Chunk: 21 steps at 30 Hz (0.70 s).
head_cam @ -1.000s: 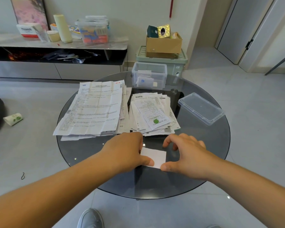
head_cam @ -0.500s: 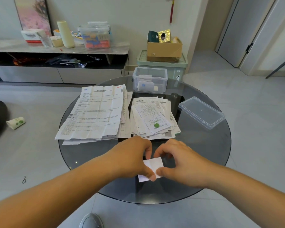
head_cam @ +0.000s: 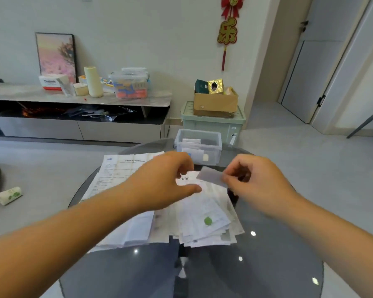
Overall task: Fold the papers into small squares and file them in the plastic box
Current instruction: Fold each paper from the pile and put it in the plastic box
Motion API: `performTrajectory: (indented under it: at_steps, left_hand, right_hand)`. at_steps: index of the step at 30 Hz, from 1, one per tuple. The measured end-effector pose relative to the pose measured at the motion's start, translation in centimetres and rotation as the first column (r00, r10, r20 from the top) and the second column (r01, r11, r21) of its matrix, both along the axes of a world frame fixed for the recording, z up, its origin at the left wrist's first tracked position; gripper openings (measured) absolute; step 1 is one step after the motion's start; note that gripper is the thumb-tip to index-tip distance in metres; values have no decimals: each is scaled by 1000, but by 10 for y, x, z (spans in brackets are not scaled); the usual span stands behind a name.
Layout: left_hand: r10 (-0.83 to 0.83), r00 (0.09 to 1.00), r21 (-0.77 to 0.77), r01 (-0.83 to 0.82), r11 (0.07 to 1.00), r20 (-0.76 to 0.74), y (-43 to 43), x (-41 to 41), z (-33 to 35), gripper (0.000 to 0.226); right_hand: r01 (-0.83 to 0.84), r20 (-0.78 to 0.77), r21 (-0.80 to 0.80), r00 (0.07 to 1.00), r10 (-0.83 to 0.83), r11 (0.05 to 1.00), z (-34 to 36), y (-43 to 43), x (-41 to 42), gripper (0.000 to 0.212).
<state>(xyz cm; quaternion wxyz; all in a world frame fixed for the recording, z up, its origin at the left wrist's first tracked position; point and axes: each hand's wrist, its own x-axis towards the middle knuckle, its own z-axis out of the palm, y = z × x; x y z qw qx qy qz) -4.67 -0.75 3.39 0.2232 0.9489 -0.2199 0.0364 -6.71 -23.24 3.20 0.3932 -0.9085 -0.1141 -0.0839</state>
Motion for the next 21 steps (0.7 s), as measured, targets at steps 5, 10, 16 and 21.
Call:
performTrajectory:
  at_steps: [5, 10, 16, 21]
  left_hand:
    - [-42, 990, 276, 3, 961, 137, 1, 112, 5, 70]
    - [-139, 985, 589, 53, 806, 100, -9, 180, -7, 81]
    - [-181, 983, 645, 117, 755, 34, -16, 207, -27, 78]
    - [-161, 987, 604, 131, 786, -4, -21, 212, -40, 83]
  right_hand:
    - [95, 111, -26, 990, -92, 995, 20, 8, 116, 13]
    - [133, 142, -190, 984, -107, 973, 3, 23, 211, 11]
    - [147, 150, -362, 984, -98, 921, -20, 31, 253, 12]
    - [152, 166, -398, 982, -92, 905, -28, 33, 260, 12]
